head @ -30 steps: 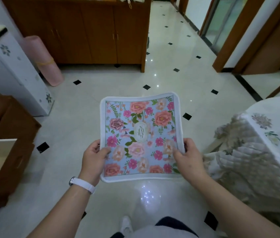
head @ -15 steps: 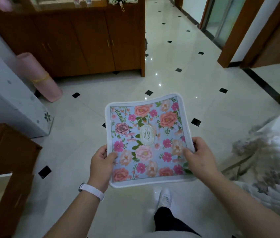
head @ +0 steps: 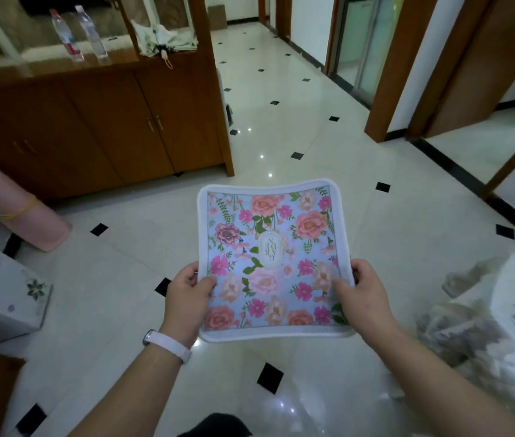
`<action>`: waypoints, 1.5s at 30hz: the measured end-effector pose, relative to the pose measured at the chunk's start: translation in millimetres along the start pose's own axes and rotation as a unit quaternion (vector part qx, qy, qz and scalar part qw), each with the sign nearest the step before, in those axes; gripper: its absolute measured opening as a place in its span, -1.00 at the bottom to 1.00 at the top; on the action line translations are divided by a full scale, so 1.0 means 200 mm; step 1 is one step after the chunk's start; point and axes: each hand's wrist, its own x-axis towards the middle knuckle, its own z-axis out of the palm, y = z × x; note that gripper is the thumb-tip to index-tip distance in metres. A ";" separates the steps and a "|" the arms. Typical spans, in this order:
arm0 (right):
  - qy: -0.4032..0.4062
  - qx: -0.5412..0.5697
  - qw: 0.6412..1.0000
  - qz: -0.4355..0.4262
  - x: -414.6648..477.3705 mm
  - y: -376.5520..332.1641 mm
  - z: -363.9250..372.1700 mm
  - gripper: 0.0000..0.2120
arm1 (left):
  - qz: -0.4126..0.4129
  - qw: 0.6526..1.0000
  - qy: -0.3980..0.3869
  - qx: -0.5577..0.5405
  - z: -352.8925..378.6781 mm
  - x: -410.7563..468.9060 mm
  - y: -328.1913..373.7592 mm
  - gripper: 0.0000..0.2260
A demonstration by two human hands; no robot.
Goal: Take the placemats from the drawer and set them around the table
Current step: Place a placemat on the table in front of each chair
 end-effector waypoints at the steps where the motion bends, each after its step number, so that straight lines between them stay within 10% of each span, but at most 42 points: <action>1: 0.006 -0.002 1.000 0.005 0.06 -0.01 0.01 -0.92 | 0.001 1.000 -0.004 0.003 0.04 0.07 0.02 -0.82; 21: 0.211 -0.015 0.970 0.122 1.30 -0.37 0.57 -0.88 | -0.028 0.974 -0.220 0.044 0.62 1.93 0.37 -0.78; 45: 0.331 0.072 0.915 0.221 2.45 0.02 -0.39 -0.91 | -0.038 0.912 -0.374 0.165 2.49 2.45 0.58 -0.81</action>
